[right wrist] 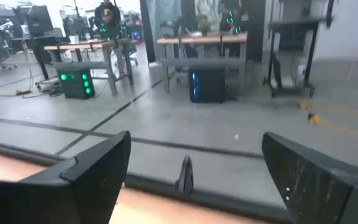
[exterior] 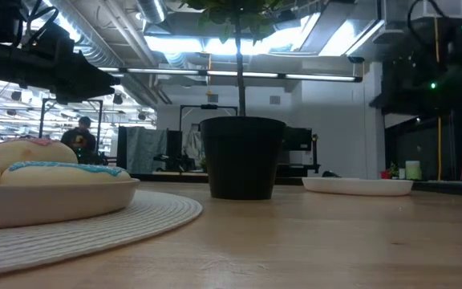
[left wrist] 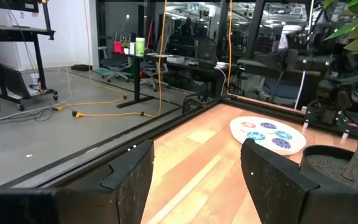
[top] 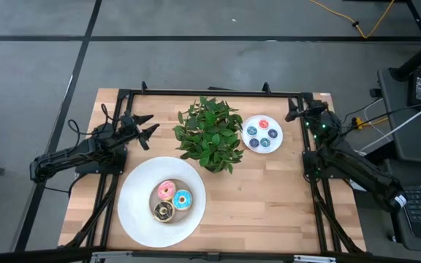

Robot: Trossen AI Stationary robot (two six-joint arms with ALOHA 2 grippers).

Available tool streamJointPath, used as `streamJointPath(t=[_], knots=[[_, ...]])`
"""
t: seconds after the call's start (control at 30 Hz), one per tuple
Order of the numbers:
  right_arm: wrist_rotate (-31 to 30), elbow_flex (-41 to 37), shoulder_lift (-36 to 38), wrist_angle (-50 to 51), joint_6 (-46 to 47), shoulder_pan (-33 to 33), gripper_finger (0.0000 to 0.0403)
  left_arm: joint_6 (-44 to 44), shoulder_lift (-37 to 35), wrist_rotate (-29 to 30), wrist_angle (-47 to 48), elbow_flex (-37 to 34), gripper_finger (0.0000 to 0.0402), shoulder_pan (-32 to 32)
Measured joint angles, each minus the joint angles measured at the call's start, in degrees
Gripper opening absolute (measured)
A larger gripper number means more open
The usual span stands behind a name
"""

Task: Pick & Place donuts
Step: Return to Home Position

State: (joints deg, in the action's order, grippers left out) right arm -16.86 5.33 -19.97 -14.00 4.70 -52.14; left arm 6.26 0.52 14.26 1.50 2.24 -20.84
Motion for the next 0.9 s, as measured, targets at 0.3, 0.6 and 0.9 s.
streamJointPath(t=[0.3,0.6,0.9], knots=[[0.9,-5.0,0.0,3.6,2.5,-0.3,0.0362,0.0,0.0,0.0,0.0,0.0,0.0233,0.0],[1.0,-5.0,-1.5,10.4,3.1,-2.7,0.0362,0.0,0.0,0.0,0.0,0.0,0.0233,0.0],[1.0,-5.0,-1.5,10.3,3.6,-2.8,0.0363,0.0,0.0,0.0,0.0,0.0,0.0233,0.0]])
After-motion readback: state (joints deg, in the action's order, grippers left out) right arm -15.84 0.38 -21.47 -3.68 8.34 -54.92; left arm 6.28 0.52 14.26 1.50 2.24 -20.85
